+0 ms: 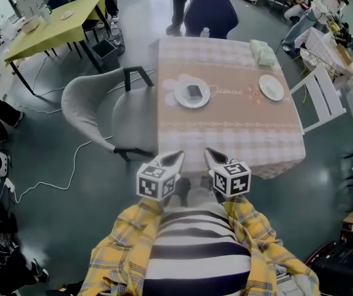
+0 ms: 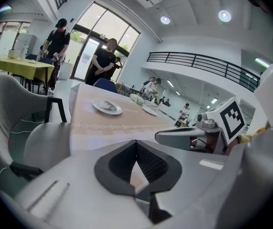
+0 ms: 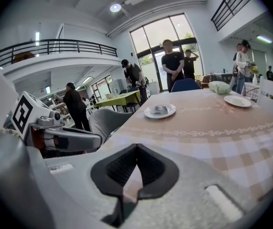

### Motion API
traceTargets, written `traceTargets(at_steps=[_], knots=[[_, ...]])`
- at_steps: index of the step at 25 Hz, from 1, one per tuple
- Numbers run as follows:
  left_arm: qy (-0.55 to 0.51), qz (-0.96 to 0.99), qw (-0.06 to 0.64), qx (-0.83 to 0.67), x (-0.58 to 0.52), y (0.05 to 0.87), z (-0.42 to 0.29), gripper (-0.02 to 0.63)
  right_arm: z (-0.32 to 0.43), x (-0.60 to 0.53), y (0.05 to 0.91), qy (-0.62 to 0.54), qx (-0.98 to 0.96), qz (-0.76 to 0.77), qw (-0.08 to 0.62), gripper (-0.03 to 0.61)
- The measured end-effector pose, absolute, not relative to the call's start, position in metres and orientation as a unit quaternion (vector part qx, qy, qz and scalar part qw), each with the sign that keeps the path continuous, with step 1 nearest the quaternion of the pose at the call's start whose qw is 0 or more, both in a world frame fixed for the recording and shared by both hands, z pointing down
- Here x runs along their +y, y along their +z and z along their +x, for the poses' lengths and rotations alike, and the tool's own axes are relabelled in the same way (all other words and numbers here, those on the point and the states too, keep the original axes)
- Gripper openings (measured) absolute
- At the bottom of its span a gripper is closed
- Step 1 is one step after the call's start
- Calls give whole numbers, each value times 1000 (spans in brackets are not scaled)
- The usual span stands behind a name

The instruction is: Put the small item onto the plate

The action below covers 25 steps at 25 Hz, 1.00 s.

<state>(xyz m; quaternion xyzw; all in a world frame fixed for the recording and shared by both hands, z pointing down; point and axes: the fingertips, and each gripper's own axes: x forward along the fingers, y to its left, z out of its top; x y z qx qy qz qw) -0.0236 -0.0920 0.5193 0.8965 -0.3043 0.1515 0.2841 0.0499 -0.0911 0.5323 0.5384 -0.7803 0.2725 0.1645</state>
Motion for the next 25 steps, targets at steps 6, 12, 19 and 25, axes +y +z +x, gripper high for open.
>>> traceTargets(at_steps=[6, 12, 19, 25], knots=[[157, 898, 283, -298, -82, 521, -26, 3, 47, -80, 531, 274, -777, 544, 156, -3], [147, 900, 279, -301, -81, 515, -27, 3, 48, -77, 528, 272, -774, 550, 153, -3], [150, 900, 282, -295, -79, 518, -26, 3, 46, -77, 526, 271, -774, 552, 152, -3], [155, 898, 286, -296, -75, 522, -29, 3, 44, -75, 529, 274, -773, 552, 151, -3]])
